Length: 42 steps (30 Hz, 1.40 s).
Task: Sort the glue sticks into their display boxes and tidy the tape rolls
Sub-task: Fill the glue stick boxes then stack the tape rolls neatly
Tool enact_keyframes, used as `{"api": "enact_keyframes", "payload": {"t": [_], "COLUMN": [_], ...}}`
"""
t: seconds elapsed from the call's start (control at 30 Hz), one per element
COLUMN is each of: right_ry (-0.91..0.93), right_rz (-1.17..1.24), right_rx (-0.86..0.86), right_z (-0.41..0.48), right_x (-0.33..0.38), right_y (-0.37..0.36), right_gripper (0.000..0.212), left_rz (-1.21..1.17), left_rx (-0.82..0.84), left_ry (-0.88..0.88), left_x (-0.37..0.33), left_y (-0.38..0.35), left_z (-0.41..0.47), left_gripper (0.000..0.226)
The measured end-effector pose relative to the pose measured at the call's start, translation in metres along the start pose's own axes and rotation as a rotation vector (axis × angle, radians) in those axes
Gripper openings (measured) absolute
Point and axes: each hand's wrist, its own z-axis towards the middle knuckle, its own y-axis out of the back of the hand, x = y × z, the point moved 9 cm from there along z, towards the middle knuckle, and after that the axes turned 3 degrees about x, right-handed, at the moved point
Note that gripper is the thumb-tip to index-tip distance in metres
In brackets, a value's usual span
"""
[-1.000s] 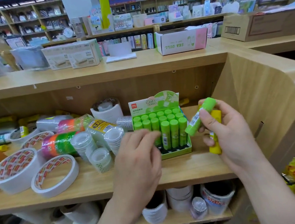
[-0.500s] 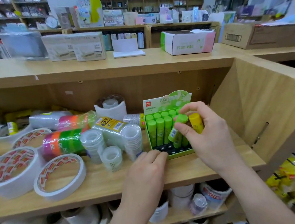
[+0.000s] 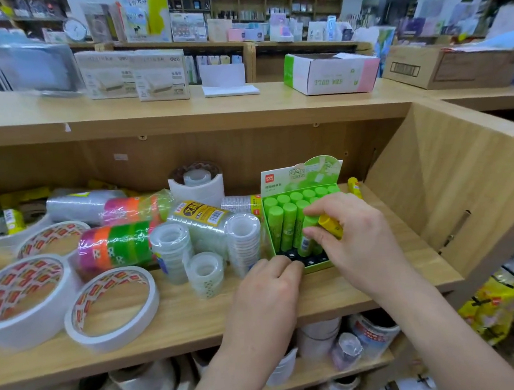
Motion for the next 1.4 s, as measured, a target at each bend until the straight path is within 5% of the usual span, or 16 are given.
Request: {"api": "enact_keyframes", "payload": {"t": [0.4, 0.63, 0.73, 0.87, 1.13, 1.4], "right_ry": [-0.046, -0.109, -0.212, -0.504, -0.703, -0.621], "right_rz": [-0.148, -0.156, 0.07, 0.286, -0.184, -0.318], "right_rx": [0.019, 0.087, 0.113, -0.148, 0.405, 0.427], "right_z": [0.002, -0.001, -0.005, -0.011, 0.005, 0.02], "right_x": [-0.003, -0.004, -0.016, -0.077, -0.169, -0.187], "right_y": [-0.006, -0.004, 0.004, 0.048, -0.014, -0.029], "right_gripper": [0.021, 0.03, 0.032, 0.026, 0.05, 0.023], "left_rz": [0.012, 0.01, 0.086, 0.151, 0.175, 0.287], "left_rx": [-0.067, 0.031, 0.086, 0.108, 0.072, 0.082], "left_ry": [-0.052, 0.041, 0.038, 0.021, 0.019, 0.132], "left_x": [-0.011, -0.008, -0.009, -0.008, -0.01, -0.021], "left_y": [0.015, 0.011, 0.006, -0.002, -0.006, -0.001], "left_z": [0.002, 0.013, 0.016, 0.019, 0.026, 0.036], "left_gripper": [0.042, 0.057, 0.04, 0.03, 0.043, 0.04]}}
